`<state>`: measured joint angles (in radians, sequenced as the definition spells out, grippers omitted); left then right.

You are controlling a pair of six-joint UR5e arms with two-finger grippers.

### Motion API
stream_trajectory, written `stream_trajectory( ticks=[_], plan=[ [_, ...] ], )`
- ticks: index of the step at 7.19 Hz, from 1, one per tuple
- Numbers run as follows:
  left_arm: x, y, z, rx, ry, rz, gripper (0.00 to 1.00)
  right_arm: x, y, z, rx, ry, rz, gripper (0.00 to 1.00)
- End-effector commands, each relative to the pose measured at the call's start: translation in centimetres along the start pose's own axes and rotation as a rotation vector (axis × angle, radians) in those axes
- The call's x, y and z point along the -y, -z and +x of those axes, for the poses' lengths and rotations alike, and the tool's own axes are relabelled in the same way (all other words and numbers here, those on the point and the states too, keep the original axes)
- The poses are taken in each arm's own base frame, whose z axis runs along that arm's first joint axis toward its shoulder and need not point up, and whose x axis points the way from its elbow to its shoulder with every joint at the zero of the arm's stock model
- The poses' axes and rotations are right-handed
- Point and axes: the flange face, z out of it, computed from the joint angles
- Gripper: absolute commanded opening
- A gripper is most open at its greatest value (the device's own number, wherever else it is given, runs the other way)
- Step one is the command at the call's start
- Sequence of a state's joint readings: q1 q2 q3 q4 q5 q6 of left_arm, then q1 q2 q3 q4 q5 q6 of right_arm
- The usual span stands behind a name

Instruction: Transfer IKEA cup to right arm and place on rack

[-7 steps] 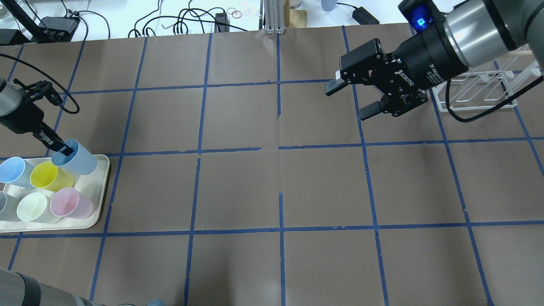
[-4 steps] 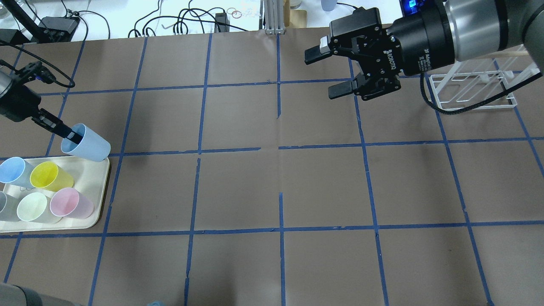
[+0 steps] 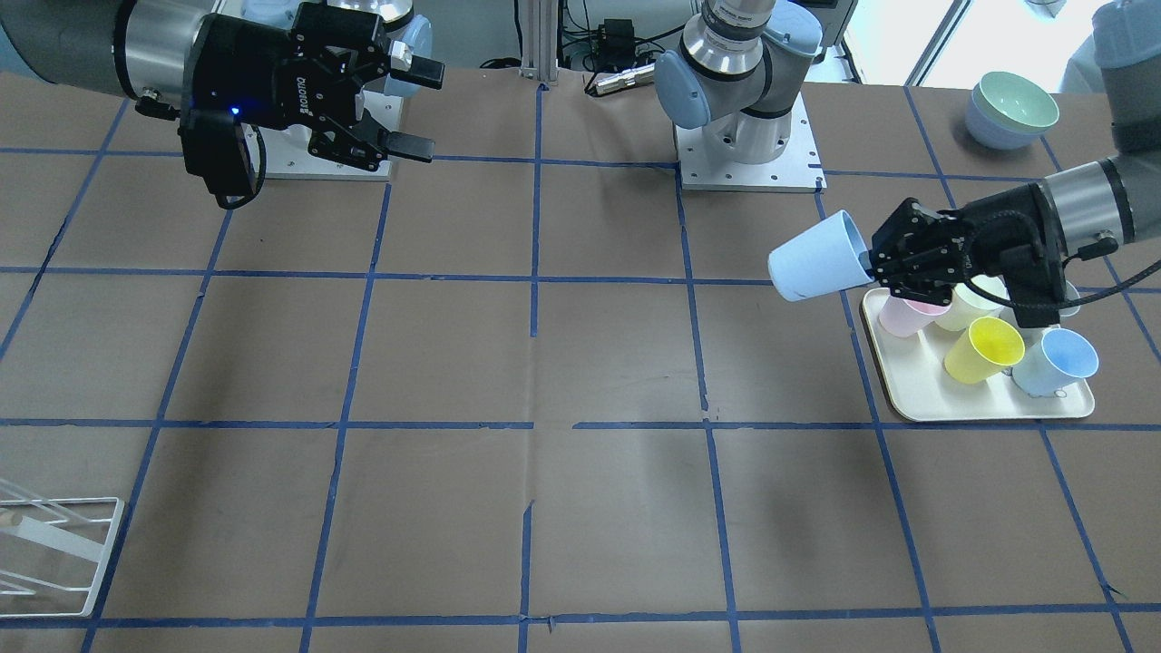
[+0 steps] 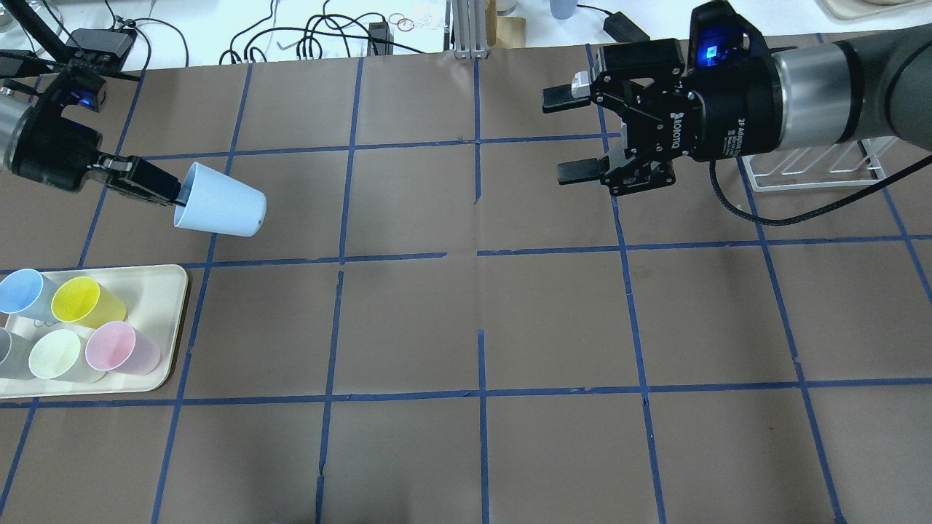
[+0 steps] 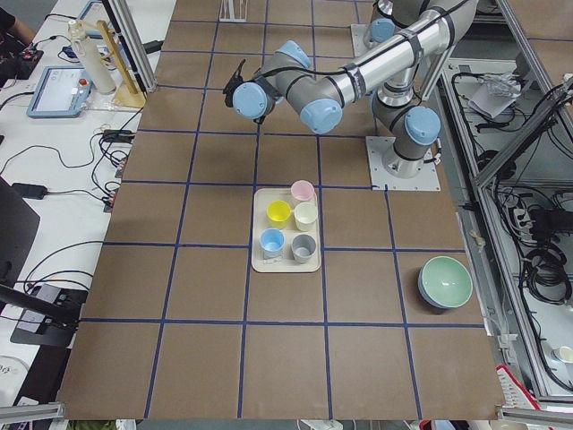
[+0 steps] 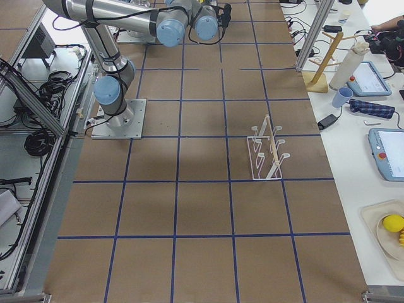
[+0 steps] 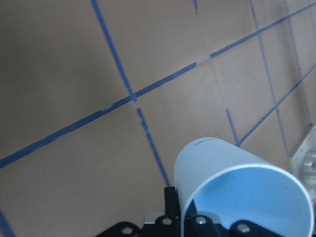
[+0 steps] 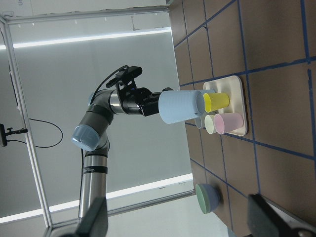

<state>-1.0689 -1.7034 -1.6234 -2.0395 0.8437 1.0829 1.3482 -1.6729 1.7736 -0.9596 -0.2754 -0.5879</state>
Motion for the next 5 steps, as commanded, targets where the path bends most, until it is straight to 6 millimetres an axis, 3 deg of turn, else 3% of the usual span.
stream_trajectory(
  ticks=[1,2,5],
  plan=[
    [1.4,-5.2,7.9,-0.224,0.103,0.083,0.00,0.4,-0.9,0.3,0.114,-0.064,0.044,1.00],
    [1.8,-7.4,10.7,-0.312,0.138,0.112,0.00,0.7,-1.2,0.5,0.143,-0.082,0.057,1.00],
    [1.9,-13.1,16.6,-0.456,0.185,0.109,0.00,0.5,-1.5,0.8,0.178,-0.158,0.064,1.00]
  ],
)
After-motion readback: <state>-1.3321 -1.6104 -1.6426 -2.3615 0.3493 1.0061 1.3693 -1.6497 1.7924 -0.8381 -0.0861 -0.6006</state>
